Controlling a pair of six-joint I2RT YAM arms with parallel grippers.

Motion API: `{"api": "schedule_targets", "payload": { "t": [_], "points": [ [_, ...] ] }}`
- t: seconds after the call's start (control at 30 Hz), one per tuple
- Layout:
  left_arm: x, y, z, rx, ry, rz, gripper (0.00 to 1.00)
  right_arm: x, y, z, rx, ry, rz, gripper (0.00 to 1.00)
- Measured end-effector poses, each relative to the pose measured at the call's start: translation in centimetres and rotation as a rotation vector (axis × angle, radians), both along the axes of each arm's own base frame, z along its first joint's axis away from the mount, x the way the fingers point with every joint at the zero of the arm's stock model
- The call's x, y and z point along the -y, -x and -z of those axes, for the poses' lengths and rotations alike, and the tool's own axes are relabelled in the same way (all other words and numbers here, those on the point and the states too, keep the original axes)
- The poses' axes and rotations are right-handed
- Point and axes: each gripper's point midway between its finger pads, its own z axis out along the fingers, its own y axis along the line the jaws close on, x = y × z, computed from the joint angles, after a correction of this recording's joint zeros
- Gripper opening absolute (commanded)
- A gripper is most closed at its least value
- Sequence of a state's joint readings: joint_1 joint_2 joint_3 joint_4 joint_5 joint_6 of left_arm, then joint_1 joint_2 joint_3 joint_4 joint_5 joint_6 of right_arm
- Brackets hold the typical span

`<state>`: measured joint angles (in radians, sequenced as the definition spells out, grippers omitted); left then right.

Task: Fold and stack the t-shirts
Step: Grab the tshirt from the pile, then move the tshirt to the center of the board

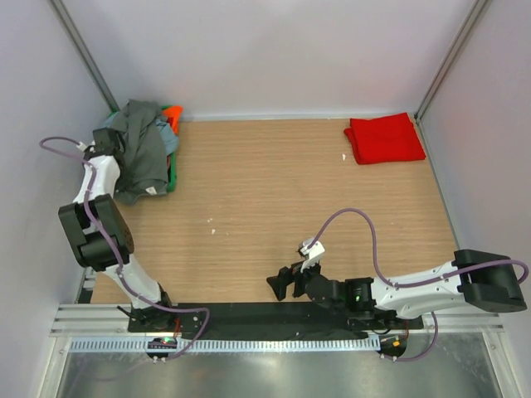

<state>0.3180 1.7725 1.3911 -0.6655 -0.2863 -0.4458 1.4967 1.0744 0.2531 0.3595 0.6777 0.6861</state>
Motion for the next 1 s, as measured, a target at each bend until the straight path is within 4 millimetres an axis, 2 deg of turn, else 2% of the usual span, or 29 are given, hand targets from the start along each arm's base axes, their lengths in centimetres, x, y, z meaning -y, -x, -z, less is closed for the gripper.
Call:
{"api": "schedule_targets", "payload": {
  "t": [0.07, 0.13, 0.2, 0.23, 0.3, 0.37, 0.43, 0.47, 0.5, 0.53, 0.6, 0.67, 0.7, 0.77, 0.8, 0.83, 0.87, 0.93, 1.0],
  "points": [
    [0.5, 0.0, -1.8, 0.035, -0.018, 0.011, 0.00, 0.0, 0.0, 0.0, 0.000, 0.002, 0.000, 1.00],
    [1.6, 0.1, -4.6, 0.083, -0.051, 0.034, 0.00, 0.0, 0.0, 0.0, 0.000, 0.000, 0.000, 1.00],
    [4.7, -0.2, -9.8, 0.186, -0.103, 0.104, 0.00, 0.1, -0.1, -0.4, 0.005, -0.010, 0.008, 1.00],
    [6.7, -0.4, -12.3, 0.249, -0.115, 0.151, 0.00, 0.3, -0.2, -0.9, 0.011, -0.028, 0.013, 1.00],
    [12.9, -0.4, -19.2, 0.432, -0.128, 0.305, 0.00, 1.0, -0.4, -2.4, 0.024, -0.092, 0.026, 1.00],
    [19.7, 1.4, -25.3, 0.605, -0.090, 0.497, 0.00, 2.3, -0.8, -5.2, 0.047, -0.179, 0.052, 1.00],
    [24.9, 4.8, -29.3, 0.725, -0.021, 0.674, 0.06, 3.8, -1.3, -8.4, 0.075, -0.263, 0.088, 1.00],
    [26.1, 5.9, -29.8, 0.741, 0.003, 0.725, 0.17, 4.8, -1.7, -10.4, 0.092, -0.300, 0.115, 1.00],
    [27.1, 7.3, -30.1, 0.748, 0.025, 0.780, 0.56, 5.8, -2.0, -12.6, 0.105, -0.342, 0.140, 1.00],
    [27.9, 8.4, -29.7, 0.733, 0.040, 0.832, 0.70, 7.1, -2.3, -15.1, 0.119, -0.384, 0.172, 1.00],
    [29.5, 9.7, -27.0, 0.660, 0.076, 0.904, 0.99, 9.7, -2.9, -19.8, 0.143, -0.444, 0.228, 1.00],
    [30.7, 11.2, -21.8, 0.511, 0.102, 0.955, 1.00, 11.9, -3.4, -22.9, 0.155, -0.455, 0.280, 1.00],
    [31.1, 11.8, -19.3, 0.431, 0.113, 0.972, 1.00, 12.5, -3.6, -23.9, 0.159, -0.451, 0.297, 1.00],
    [30.8, 13.6, -13.9, 0.263, 0.122, 0.990, 1.00, 13.6, -3.9, -25.2, 0.164, -0.404, 0.337, 1.00],
    [30.3, 14.6, -12.4, 0.207, 0.125, 0.983, 1.00, 13.5, -4.1, -25.3, 0.166, -0.376, 0.345, 1.00],
    [29.7, 15.4, -11.5, 0.174, 0.125, 0.976, 1.00, 13.0, -4.2, -25.2, 0.170, -0.331, 0.349, 1.00],
    [29.2, 16.1, -11.5, 0.171, 0.124, 0.969, 1.00, 12.2, -4.2, -24.7, 0.175, -0.278, 0.345, 1.00],
    [28.3, 16.8, -13.1, 0.235, 0.120, 0.948, 1.00, 9.2, -4.1, -22.9, 0.179, -0.149, 0.306, 1.00],
    [27.2, 17.5, -15.1, 0.327, 0.107, 0.920, 1.00, 5.3, -3.9, -20.0, 0.172, 0.011, 0.248, 1.00]
  ]
}}
